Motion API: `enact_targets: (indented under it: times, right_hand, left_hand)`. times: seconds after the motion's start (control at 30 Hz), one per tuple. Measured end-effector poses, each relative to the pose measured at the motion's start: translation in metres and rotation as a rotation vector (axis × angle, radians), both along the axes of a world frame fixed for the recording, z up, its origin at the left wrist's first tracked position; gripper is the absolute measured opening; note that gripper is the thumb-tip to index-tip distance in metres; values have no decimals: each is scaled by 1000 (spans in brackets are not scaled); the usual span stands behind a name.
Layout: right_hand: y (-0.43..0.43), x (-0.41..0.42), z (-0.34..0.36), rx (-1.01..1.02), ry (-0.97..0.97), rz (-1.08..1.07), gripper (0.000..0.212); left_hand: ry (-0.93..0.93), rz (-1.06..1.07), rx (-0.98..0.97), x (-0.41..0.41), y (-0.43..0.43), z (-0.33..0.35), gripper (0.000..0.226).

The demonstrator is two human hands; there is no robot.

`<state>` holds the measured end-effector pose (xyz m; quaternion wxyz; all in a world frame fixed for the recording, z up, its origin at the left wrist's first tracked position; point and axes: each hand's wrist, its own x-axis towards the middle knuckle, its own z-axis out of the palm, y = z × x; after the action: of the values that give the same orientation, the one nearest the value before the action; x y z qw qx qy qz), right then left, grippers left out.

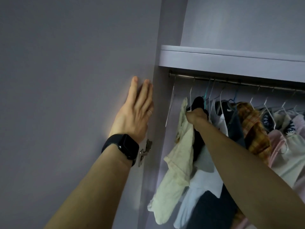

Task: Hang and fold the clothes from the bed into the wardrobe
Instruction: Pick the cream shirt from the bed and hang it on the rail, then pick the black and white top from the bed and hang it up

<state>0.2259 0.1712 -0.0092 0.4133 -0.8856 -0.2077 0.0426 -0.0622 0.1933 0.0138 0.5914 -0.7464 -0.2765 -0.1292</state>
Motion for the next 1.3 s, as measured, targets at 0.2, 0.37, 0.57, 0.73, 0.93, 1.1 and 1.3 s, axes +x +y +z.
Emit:
enact_targets:
  times: [0.2, 0.37, 0.57, 0.73, 0.93, 1.1, 1.3]
  right_hand:
    - [-18, -24, -26, 24, 109, 61, 68]
    - [-72, -59, -18, -101, 196, 141, 88]
    - [-174, -111, 17, -201, 72, 287, 63]
    - [-298, -169, 53, -131, -88, 285, 47]
    - [-433, -254, 42, -2, -97, 19, 35]
    - [-550, -333, 9, -36, -98, -317, 35]
    - [-693, -444, -33, -77, 3, -894, 31]
  left_hand:
    - [-12, -11, -49, 2, -2, -7, 67]
    - [-12, 35, -183, 0, -5, 1, 69]
    - [-97, 108, -631, -6, -28, 22, 70]
    - [-372, -79, -1248, 7, -97, 37, 64]
    - [-363, -661, -1577, 9, -222, 14, 50]
    - [47, -916, -1734, 14, -358, -24, 48]
    - [689, -1252, -1557, -10, -558, -57, 48]
